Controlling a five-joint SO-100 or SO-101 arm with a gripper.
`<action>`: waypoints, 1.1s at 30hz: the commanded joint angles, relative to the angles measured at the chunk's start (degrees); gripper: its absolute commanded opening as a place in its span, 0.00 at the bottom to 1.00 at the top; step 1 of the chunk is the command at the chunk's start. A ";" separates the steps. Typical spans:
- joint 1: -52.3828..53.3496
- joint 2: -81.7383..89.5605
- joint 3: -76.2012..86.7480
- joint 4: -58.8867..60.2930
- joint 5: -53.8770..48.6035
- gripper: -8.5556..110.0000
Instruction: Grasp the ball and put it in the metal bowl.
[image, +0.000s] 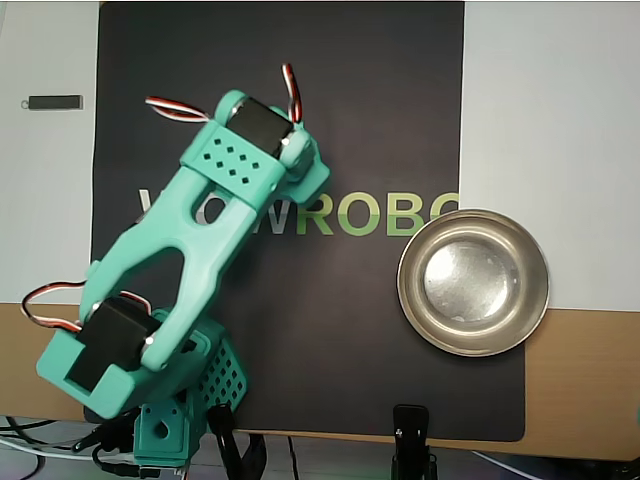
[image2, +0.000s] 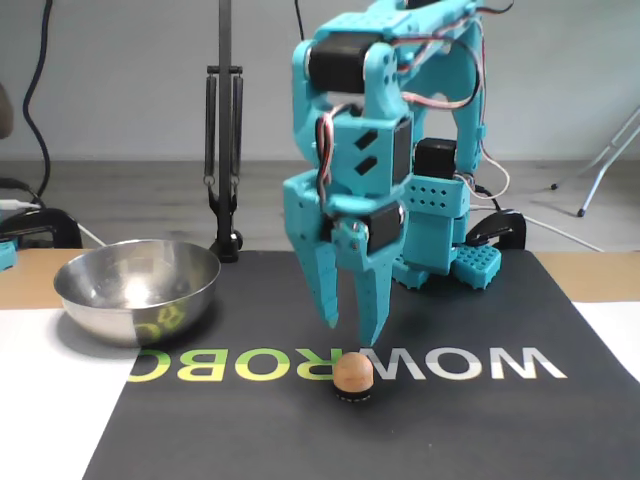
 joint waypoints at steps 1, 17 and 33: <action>0.00 -0.44 -1.58 -0.35 -0.09 0.49; 0.35 -2.02 -2.02 -0.44 -0.35 0.49; -0.09 -2.11 -1.41 -2.81 0.09 0.49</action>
